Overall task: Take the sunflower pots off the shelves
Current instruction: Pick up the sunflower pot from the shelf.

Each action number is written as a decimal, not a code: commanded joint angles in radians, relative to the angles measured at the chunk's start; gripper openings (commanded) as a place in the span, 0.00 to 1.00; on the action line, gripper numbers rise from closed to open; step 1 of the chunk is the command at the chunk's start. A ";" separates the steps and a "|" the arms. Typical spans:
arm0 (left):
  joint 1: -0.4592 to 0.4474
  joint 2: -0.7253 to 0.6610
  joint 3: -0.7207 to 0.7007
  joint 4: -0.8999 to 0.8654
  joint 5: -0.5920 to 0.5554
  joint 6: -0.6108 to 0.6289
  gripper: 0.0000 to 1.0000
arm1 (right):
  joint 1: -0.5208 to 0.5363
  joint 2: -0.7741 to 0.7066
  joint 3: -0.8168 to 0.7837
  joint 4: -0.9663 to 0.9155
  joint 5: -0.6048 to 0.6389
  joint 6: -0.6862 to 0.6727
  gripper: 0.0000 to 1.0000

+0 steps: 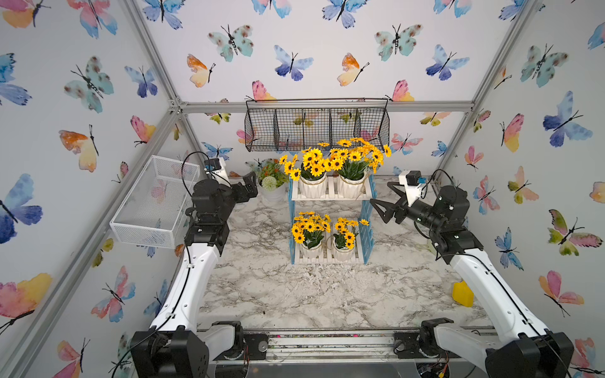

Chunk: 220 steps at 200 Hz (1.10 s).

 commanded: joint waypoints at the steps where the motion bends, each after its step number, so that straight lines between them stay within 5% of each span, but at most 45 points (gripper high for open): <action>1: 0.005 -0.002 0.048 0.027 0.045 0.038 0.98 | -0.015 0.001 0.035 -0.036 -0.223 -0.097 0.98; 220: 0.006 0.033 0.113 0.012 0.067 0.032 0.98 | -0.049 0.232 0.085 0.237 -0.216 0.025 0.98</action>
